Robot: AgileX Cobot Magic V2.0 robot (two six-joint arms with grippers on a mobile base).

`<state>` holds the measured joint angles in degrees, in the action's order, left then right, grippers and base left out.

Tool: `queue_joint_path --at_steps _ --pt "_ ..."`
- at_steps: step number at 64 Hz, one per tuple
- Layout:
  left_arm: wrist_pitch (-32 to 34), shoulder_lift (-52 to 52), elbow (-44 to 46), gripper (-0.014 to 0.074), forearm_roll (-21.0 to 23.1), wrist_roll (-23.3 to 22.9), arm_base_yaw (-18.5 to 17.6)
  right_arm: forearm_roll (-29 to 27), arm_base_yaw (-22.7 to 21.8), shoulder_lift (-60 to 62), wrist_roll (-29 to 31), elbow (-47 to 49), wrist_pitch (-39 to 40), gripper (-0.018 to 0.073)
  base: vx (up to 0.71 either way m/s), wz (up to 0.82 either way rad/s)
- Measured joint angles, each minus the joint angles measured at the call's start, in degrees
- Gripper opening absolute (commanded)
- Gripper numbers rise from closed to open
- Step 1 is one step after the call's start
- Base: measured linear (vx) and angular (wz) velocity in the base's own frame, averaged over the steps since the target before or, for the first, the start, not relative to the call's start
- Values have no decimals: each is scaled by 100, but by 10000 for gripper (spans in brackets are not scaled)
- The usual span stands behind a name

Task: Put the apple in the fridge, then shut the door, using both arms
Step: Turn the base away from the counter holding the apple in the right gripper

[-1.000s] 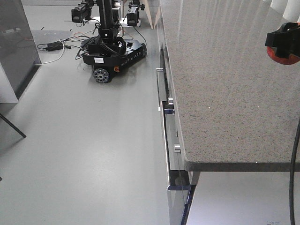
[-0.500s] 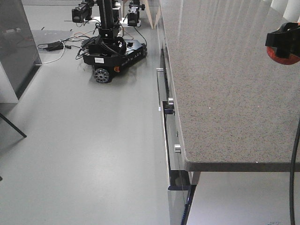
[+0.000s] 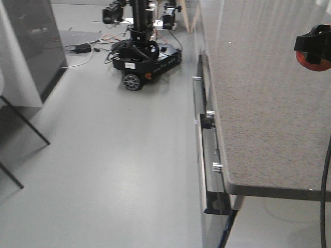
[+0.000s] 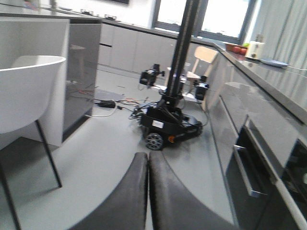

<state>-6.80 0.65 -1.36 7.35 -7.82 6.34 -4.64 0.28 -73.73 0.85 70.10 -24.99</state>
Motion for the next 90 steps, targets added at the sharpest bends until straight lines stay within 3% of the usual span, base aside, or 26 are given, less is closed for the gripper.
queue_joint_path --at_steps 90 --pt "0 0 0 -6 0 0 0 -5 0 0 0 0 -7 8 0 50"
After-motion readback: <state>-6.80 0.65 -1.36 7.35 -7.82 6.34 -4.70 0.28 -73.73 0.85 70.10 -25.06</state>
